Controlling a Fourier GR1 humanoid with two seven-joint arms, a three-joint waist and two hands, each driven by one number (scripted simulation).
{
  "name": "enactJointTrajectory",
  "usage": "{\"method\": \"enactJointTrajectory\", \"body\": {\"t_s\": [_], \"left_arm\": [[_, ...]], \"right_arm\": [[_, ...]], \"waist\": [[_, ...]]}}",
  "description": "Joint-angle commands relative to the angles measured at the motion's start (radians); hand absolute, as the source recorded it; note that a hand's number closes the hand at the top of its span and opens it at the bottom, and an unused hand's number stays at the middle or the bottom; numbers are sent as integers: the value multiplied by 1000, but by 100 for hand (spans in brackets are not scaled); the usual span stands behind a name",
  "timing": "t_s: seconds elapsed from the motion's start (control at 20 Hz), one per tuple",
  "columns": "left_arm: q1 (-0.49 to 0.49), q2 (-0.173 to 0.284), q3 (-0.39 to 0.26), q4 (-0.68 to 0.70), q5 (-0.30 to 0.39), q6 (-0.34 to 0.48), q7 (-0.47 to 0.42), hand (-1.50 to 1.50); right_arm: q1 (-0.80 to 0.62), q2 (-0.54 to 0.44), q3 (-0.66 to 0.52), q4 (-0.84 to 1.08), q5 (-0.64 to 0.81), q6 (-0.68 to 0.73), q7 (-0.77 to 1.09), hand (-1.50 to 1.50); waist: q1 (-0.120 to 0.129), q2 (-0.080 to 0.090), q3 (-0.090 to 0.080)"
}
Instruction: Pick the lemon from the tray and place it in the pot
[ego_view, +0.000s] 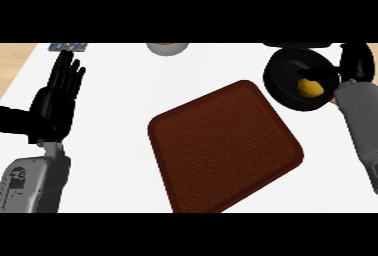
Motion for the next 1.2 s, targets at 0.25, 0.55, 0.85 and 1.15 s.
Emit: {"method": "enactJointTrajectory", "body": {"t_s": [0.25,0.55,0.85,1.15], "left_arm": [[54,9,5,-35,11,-26,-22,0],[12,-2,-12,-59,-17,21,53,0],[76,10,7,-105,11,-9,54,0],[68,0,15,-22,-15,-6,-24,0]], "right_arm": [[-40,-5,-198,-21,-239,-51,-105,-150],[33,-76,-290,-68,-379,3,-217,-150],[155,-86,-341,-114,-505,55,-337,-150],[220,-230,-358,-138,-574,168,-337,-150]], "waist": [[-3,-4,0],[-16,-9,0],[-18,-10,-1],[-25,-9,-2]]}}
